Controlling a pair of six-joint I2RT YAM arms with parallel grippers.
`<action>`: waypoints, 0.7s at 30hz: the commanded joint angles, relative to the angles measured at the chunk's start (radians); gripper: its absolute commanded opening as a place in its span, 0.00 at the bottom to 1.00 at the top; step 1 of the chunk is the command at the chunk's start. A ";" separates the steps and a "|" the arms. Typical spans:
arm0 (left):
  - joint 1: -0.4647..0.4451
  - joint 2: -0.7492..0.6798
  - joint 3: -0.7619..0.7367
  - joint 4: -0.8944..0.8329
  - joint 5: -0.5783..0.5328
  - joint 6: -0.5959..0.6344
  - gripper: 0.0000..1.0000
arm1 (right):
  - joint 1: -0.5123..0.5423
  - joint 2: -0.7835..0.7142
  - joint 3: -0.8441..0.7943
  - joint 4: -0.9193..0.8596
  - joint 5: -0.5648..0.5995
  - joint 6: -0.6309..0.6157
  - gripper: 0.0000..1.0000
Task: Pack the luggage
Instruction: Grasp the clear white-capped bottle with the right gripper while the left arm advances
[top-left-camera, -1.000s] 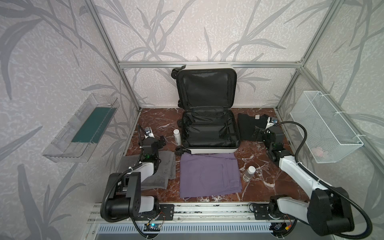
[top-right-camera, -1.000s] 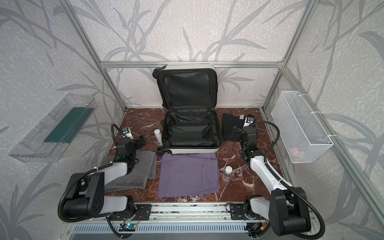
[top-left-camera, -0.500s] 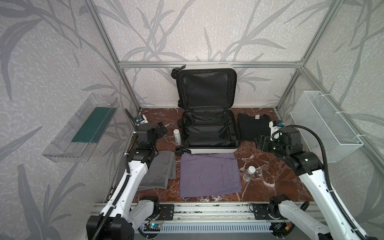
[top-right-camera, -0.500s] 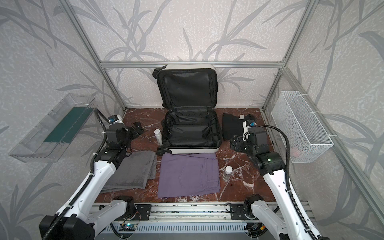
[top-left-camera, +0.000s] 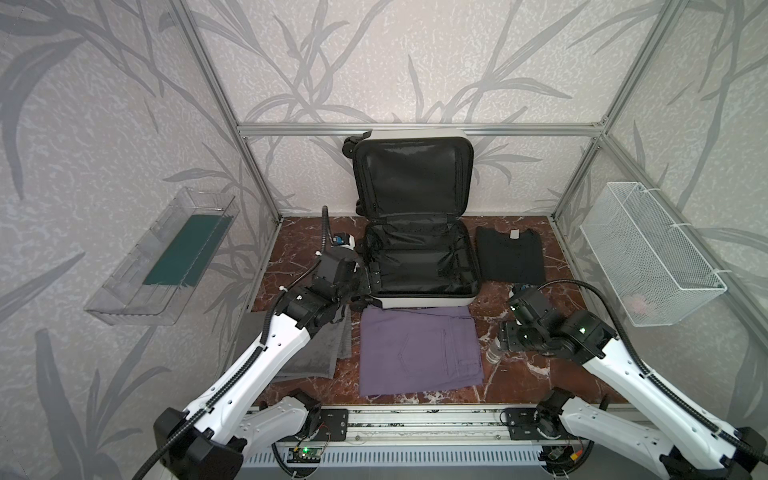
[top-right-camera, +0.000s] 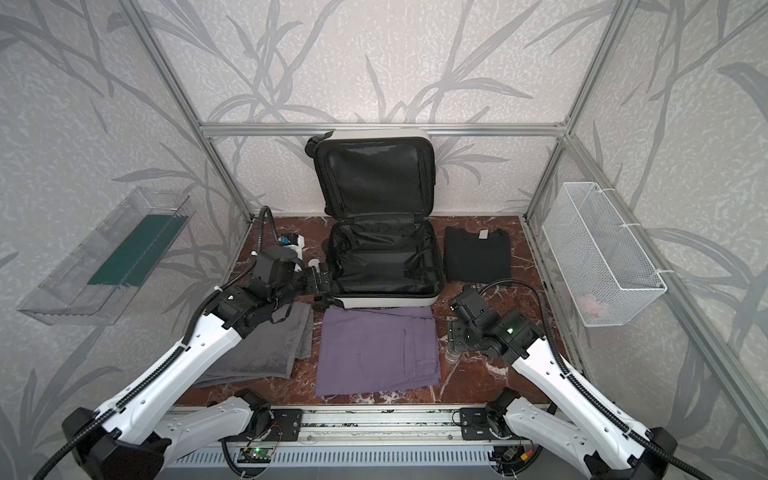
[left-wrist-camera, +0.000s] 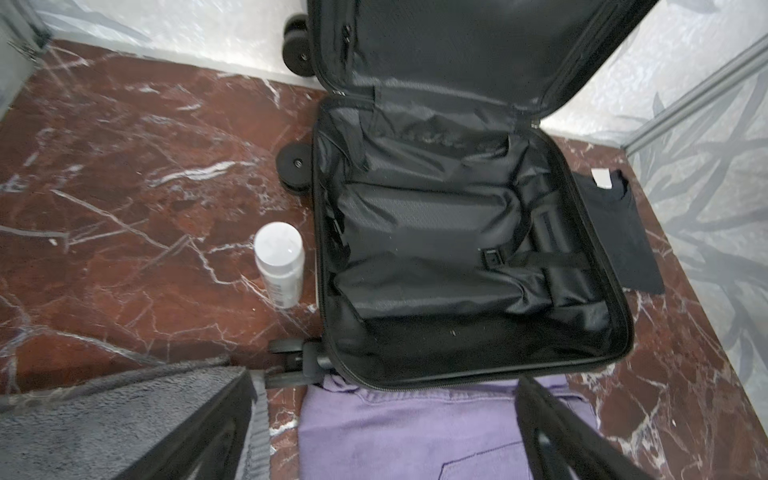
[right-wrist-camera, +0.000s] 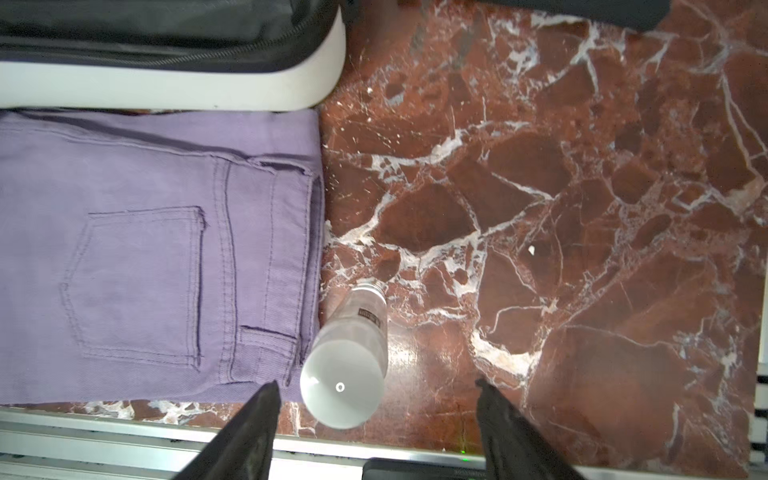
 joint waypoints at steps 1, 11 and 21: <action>-0.046 0.051 0.031 -0.010 0.006 -0.022 0.99 | 0.010 -0.003 -0.020 -0.029 0.025 0.048 0.75; -0.135 0.163 0.068 0.032 0.003 -0.017 0.99 | 0.011 -0.003 -0.089 0.069 -0.059 0.059 0.74; -0.176 0.203 0.062 0.048 0.004 -0.030 0.99 | 0.011 0.012 -0.136 0.136 -0.077 0.064 0.58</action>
